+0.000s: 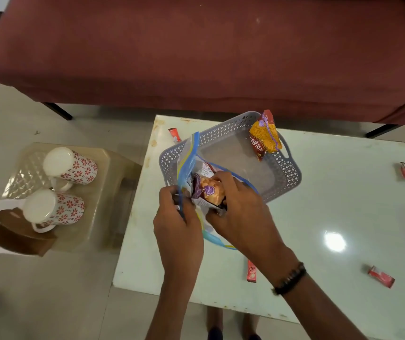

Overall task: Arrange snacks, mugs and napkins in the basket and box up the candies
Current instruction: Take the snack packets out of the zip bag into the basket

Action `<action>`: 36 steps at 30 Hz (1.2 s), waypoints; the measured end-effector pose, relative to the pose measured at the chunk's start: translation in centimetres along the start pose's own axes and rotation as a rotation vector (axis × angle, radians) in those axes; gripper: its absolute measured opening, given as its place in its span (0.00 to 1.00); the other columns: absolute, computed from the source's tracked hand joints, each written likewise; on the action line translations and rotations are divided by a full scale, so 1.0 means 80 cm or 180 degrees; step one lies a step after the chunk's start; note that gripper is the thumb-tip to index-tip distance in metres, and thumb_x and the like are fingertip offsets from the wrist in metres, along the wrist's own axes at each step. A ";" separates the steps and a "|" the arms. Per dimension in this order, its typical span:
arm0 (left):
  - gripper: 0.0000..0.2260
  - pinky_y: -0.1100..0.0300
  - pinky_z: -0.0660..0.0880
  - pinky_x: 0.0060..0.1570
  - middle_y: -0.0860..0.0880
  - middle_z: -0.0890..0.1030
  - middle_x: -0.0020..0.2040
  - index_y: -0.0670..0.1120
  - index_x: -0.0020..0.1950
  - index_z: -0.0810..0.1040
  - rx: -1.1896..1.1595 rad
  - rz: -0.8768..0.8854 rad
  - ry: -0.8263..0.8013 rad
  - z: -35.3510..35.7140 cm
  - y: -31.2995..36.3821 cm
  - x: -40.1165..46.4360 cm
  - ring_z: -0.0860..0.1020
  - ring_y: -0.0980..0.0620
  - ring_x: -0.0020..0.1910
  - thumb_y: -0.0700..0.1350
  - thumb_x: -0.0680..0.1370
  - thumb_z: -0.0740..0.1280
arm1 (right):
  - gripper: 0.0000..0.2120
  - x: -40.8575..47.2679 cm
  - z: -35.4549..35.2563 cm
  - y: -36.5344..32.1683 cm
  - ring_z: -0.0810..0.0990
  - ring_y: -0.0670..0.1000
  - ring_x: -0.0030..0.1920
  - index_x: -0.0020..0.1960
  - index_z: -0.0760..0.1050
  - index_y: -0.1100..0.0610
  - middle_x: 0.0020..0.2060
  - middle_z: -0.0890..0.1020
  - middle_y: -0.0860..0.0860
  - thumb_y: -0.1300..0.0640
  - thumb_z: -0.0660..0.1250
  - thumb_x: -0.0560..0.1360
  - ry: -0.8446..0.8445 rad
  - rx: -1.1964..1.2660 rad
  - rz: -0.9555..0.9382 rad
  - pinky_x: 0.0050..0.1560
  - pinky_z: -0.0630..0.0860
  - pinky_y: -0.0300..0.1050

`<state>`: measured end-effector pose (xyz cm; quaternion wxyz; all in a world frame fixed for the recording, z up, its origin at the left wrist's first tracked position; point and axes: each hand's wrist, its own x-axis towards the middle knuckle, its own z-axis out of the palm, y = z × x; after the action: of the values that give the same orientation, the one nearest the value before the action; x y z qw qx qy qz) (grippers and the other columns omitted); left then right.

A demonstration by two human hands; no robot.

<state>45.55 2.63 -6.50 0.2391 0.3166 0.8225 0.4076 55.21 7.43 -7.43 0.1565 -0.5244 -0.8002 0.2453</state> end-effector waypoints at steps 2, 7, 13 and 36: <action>0.03 0.60 0.78 0.40 0.54 0.77 0.44 0.49 0.52 0.70 -0.0166 -0.0189 -0.0238 -0.002 0.004 0.005 0.79 0.53 0.42 0.45 0.79 0.62 | 0.24 -0.013 -0.027 -0.006 0.81 0.52 0.47 0.58 0.72 0.53 0.49 0.83 0.50 0.48 0.69 0.64 0.0352 -0.0186 -0.0326 0.35 0.77 0.40; 0.16 0.67 0.76 0.44 0.47 0.78 0.46 0.33 0.61 0.71 -0.0404 -0.0187 -0.0876 -0.002 0.008 -0.001 0.78 0.52 0.43 0.30 0.74 0.65 | 0.24 -0.021 -0.048 -0.002 0.74 0.53 0.63 0.62 0.76 0.56 0.59 0.79 0.51 0.49 0.72 0.68 0.0067 0.0771 -0.0890 0.61 0.75 0.52; 0.18 0.68 0.79 0.35 0.44 0.78 0.50 0.38 0.64 0.68 -0.1742 -0.0672 -0.0933 -0.006 -0.001 0.000 0.79 0.45 0.51 0.38 0.75 0.65 | 0.19 -0.001 -0.038 0.002 0.56 0.47 0.76 0.69 0.64 0.47 0.73 0.60 0.45 0.52 0.59 0.78 -0.1915 0.2534 0.0321 0.71 0.57 0.30; 0.04 0.39 0.79 0.45 0.48 0.80 0.38 0.50 0.43 0.74 -0.0557 -0.0280 -0.0250 0.010 0.011 0.012 0.80 0.43 0.41 0.44 0.78 0.64 | 0.22 0.005 -0.121 0.048 0.84 0.52 0.51 0.58 0.77 0.54 0.53 0.85 0.52 0.58 0.77 0.65 0.0412 0.4107 0.0886 0.48 0.80 0.41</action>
<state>45.73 4.12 -6.34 0.3156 0.2740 0.7868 0.4542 62.89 11.26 -1.54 0.4538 -0.4376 -0.4065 0.6613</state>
